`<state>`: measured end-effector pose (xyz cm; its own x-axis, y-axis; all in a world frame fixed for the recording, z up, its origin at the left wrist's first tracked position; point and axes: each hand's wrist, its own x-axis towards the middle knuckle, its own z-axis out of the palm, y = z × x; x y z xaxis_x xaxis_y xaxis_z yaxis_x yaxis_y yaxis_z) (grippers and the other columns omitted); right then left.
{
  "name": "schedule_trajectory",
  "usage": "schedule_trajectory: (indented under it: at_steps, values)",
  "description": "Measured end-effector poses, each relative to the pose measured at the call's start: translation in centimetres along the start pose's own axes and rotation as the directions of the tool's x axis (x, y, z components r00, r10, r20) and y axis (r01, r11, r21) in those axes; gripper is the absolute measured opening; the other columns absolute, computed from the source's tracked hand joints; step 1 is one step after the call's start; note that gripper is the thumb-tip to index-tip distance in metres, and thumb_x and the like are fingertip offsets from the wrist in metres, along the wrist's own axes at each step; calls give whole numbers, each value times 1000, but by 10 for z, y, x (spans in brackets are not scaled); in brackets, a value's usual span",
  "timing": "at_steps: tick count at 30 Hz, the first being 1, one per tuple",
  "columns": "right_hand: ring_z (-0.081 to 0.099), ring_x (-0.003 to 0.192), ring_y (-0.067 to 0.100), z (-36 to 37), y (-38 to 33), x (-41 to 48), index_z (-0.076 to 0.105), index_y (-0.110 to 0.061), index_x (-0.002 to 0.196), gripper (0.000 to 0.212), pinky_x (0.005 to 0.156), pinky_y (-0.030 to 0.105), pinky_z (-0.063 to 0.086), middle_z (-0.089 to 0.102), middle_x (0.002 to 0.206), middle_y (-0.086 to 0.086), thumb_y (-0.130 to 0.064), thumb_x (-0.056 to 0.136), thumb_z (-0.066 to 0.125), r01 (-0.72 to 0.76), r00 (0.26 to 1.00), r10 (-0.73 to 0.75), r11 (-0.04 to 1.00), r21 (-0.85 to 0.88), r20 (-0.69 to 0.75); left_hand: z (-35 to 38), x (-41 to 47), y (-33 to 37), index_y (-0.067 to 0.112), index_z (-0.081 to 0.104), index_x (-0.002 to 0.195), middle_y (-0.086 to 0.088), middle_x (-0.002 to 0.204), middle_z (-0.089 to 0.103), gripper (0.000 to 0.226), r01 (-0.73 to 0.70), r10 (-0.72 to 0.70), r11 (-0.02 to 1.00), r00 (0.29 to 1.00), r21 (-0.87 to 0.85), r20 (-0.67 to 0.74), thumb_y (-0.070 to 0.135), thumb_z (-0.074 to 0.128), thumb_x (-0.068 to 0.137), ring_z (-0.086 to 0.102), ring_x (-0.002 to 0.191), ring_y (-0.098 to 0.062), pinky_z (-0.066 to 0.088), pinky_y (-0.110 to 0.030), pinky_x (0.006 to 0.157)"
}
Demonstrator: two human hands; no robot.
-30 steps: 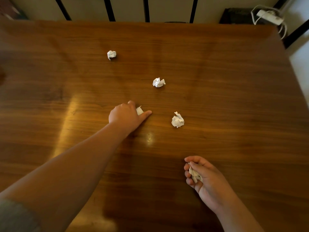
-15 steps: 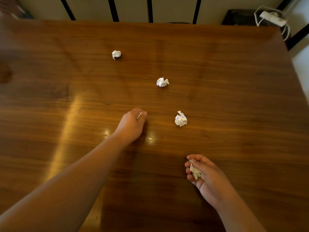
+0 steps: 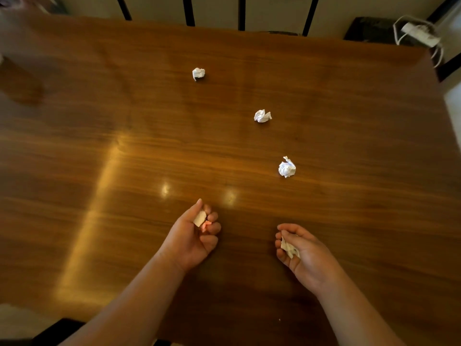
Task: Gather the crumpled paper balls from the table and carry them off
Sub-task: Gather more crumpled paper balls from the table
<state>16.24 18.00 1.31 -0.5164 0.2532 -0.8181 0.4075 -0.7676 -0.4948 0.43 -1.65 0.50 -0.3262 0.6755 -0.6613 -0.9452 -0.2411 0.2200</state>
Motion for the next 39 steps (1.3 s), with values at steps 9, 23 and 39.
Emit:
schedule_trajectory:
  at_steps: [9,23,39]
  values:
    - [55,53,10,32,0,8,74,-16,90,17,43,23,43,57,79,3,-24,93,59,9,998,-20,988,-157,-65,-20,-29,12,14,61,78,-1,76,60,29,26,14,955,991,-295,133,34,46,92,54,52,-7,40,-15,37]
    - [62,89,30,135,-172,149,52,-16,108,57,57,30,42,65,99,7,-60,75,66,135,585,-808,12,-991,70,-35,-10,84,14,62,76,-2,73,63,31,-76,80,976,997,-203,8,33,46,94,60,55,-10,48,-19,41]
    - [44,48,14,166,-140,155,57,-20,77,32,41,25,29,48,62,-3,-51,81,57,324,834,-551,505,-800,-10,-71,-28,87,12,64,79,-5,76,62,25,-43,38,986,999,-162,-35,32,53,91,59,57,-12,49,-22,42]
